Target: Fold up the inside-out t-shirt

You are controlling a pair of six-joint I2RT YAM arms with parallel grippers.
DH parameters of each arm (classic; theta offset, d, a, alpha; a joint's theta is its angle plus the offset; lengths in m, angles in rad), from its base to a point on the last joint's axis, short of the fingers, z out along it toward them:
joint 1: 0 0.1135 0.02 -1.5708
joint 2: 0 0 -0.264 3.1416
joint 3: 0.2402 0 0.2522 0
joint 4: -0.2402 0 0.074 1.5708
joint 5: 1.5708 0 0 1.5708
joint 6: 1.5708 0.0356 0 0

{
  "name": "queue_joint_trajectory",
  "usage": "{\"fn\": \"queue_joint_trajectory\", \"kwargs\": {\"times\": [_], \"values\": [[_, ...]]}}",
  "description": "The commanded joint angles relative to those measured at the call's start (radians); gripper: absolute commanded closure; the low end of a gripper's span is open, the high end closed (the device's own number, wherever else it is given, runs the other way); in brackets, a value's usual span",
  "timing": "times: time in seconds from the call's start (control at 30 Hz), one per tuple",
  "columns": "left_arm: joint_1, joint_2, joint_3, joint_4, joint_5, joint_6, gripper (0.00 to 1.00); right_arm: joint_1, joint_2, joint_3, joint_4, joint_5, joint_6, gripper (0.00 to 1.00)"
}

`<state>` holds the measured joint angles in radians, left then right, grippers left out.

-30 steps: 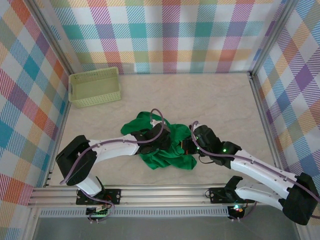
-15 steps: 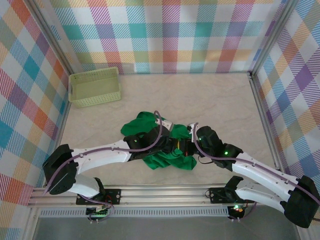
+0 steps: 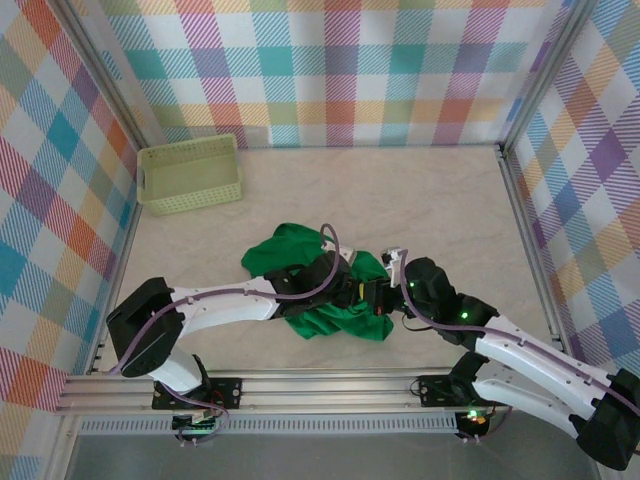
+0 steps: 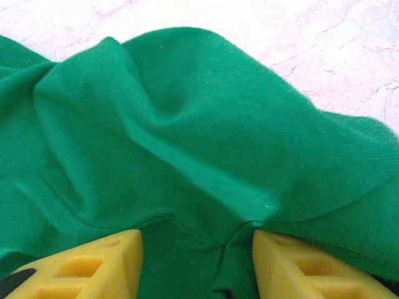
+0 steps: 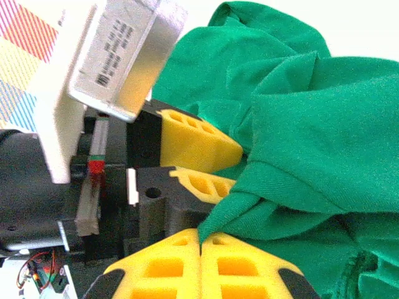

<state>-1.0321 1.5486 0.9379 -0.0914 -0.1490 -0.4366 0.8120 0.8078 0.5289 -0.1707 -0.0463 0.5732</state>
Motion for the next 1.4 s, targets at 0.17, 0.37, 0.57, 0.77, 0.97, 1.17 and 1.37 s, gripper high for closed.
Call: {"fn": "queue_joint_trajectory", "kwargs": {"times": [0.17, 0.37, 0.57, 0.77, 0.97, 1.17, 1.37], "values": [[0.02, -0.026, -0.036, 0.062, 0.045, -0.021, 0.58, 0.006, 0.013, -0.001, 0.027, 0.013, -0.015, 1.0], [0.055, 0.007, -0.037, 0.086, 0.049, -0.064, 0.78, 0.006, 0.007, -0.019, 0.007, 0.03, -0.003, 1.0], [0.067, 0.041, -0.035, 0.093, 0.065, -0.088, 0.91, 0.003, 0.015, -0.032, -0.195, 0.219, 0.123, 0.83], [0.039, 0.049, -0.04, 0.1, 0.089, -0.093, 0.96, 0.001, 0.017, 0.004, -0.296, 0.249, 0.125, 0.59], [0.029, 0.025, -0.06, 0.119, 0.092, -0.097, 0.98, 0.002, 0.083, 0.041, -0.27, 0.168, 0.084, 0.56], [0.026, 0.02, -0.077, 0.163, 0.128, -0.119, 0.98, -0.004, 0.259, 0.072, -0.189, 0.124, 0.102, 0.52], [0.031, 0.012, -0.083, 0.136, 0.083, -0.142, 0.98, -0.025, 0.353, 0.123, -0.153, 0.046, 0.061, 0.85]]}}
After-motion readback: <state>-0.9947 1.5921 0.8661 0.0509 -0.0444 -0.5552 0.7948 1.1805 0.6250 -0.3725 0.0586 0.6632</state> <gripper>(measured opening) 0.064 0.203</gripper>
